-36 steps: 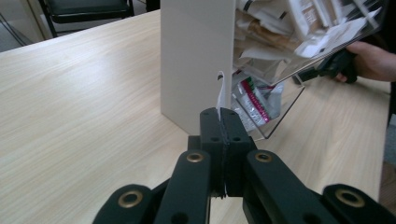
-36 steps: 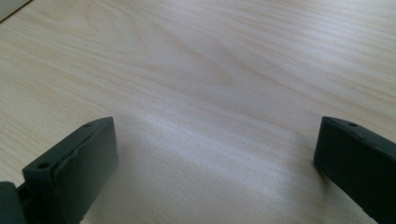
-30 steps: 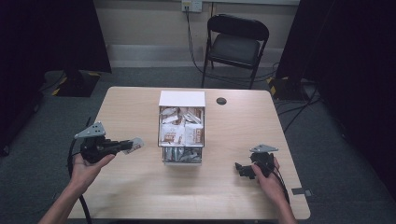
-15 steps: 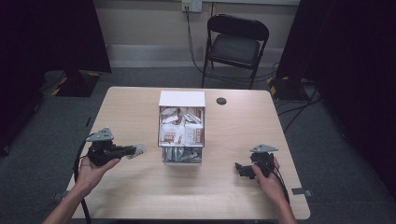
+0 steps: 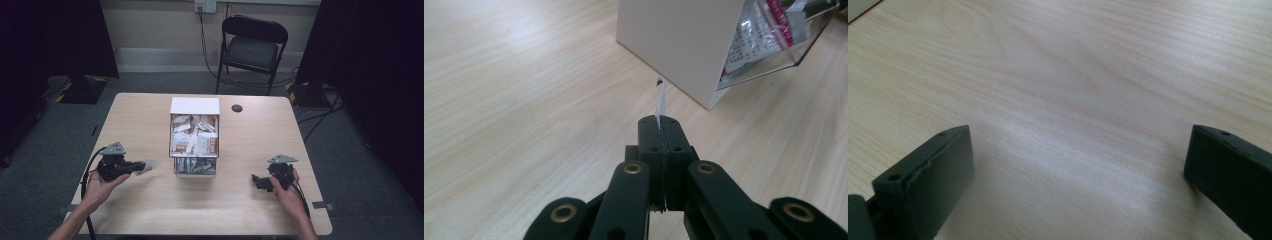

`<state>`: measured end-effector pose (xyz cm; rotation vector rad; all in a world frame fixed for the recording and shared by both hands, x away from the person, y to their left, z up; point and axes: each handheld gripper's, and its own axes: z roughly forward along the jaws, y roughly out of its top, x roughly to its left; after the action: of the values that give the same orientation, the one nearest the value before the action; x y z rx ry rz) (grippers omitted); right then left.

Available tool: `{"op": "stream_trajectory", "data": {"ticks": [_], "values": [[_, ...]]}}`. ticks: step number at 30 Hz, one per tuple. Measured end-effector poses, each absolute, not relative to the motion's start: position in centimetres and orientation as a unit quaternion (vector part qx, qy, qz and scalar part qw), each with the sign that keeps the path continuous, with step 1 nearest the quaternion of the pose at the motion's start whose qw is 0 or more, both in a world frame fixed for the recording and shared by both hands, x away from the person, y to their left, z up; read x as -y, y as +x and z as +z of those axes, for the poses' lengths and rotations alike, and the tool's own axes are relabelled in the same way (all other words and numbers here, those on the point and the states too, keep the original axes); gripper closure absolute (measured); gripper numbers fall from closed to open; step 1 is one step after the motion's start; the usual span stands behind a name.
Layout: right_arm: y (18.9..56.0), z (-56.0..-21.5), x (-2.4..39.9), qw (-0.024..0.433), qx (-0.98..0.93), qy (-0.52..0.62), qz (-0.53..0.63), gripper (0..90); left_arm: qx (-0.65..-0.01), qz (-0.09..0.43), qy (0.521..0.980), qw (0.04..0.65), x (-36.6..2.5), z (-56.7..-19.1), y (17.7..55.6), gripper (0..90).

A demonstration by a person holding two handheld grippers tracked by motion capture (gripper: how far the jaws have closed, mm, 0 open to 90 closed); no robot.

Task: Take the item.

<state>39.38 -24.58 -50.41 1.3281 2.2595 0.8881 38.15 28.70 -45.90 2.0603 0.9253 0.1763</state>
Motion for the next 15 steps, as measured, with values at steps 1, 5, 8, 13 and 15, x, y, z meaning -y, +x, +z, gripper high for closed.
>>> {"op": "stream_trajectory", "data": {"ticks": [1,5,8,13,15], "values": [[39.4,-50.4,24.6,0.186,-0.803,0.471,0.315,0.0,-0.371,0.071,0.824,0.422,-28.7,-46.0,38.2,90.0],[39.4,-50.4,24.6,0.186,-0.803,0.471,0.315,0.0,-0.383,0.066,0.820,0.420,-28.4,-46.5,38.5,90.0],[39.4,-50.4,24.6,0.186,-0.803,0.471,0.315,0.0,-0.381,0.063,0.823,0.416,-28.0,-46.8,38.7,90.0],[39.4,-50.4,24.6,0.186,-0.803,0.471,0.315,0.0,-0.382,0.053,0.825,0.412,-27.4,-47.4,39.1,90.0],[39.4,-50.4,24.6,0.186,-0.803,0.471,0.315,0.0,-0.384,0.049,0.826,0.409,-27.2,-47.6,39.2,89.9]]}}
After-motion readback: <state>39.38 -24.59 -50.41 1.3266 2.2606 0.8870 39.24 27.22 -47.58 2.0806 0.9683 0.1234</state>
